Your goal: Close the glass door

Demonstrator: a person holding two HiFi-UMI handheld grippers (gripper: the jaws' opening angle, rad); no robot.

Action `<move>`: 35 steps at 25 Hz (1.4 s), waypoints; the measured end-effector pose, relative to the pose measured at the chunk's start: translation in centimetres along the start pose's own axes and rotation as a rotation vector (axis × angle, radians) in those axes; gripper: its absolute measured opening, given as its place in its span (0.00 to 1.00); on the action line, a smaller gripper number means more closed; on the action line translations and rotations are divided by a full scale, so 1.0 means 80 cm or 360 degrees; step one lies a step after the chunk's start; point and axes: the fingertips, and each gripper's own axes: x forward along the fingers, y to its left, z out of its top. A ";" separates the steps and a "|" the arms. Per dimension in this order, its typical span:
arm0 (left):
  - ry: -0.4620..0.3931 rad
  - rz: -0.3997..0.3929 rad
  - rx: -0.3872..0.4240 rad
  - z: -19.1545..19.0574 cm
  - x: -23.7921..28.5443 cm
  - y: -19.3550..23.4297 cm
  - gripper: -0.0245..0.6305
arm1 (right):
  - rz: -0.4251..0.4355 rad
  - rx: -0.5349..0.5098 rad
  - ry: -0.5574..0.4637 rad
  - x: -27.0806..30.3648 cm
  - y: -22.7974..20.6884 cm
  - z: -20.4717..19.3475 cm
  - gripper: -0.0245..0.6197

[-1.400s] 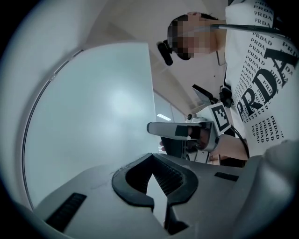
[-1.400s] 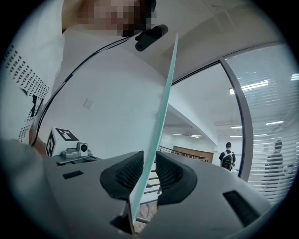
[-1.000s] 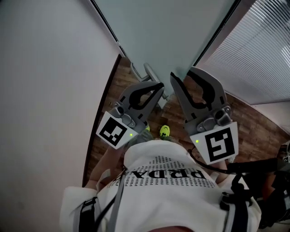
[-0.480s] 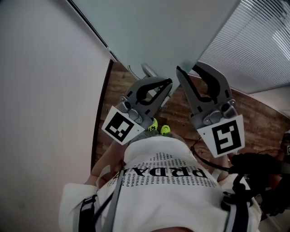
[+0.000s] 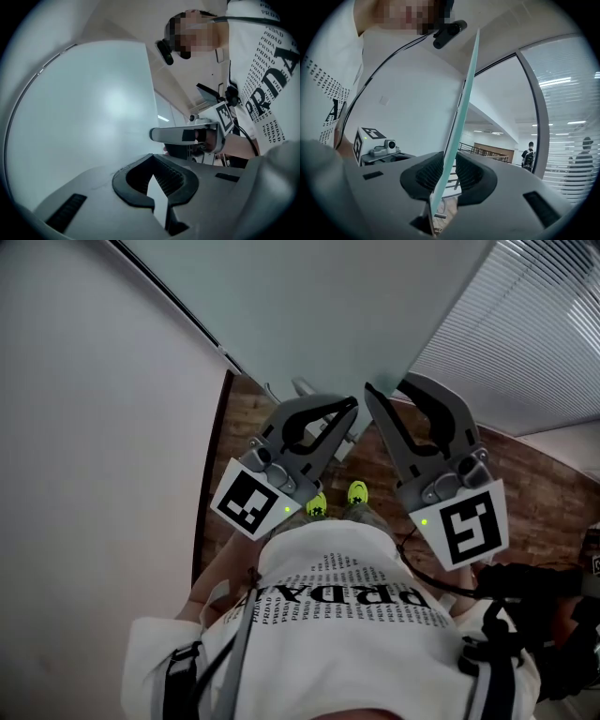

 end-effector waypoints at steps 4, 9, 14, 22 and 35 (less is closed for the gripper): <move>-0.0002 0.0020 0.0025 0.006 -0.005 0.001 0.04 | 0.0051 -0.0038 -0.0009 0.001 0.007 0.014 0.13; -0.0004 0.0043 0.0008 0.015 -0.004 0.001 0.04 | 0.0089 -0.0049 0.0026 0.005 0.009 0.028 0.13; 0.0000 0.0067 0.0033 0.009 -0.003 0.001 0.04 | 0.0108 -0.0052 0.0063 0.006 0.004 0.018 0.13; 0.0103 0.0024 -0.0018 0.007 -0.001 0.002 0.04 | 0.0038 0.0100 0.0123 0.006 -0.015 0.005 0.13; 0.0210 0.0046 0.0024 0.026 -0.001 0.000 0.04 | 0.0124 0.0264 0.0087 0.002 -0.023 0.006 0.13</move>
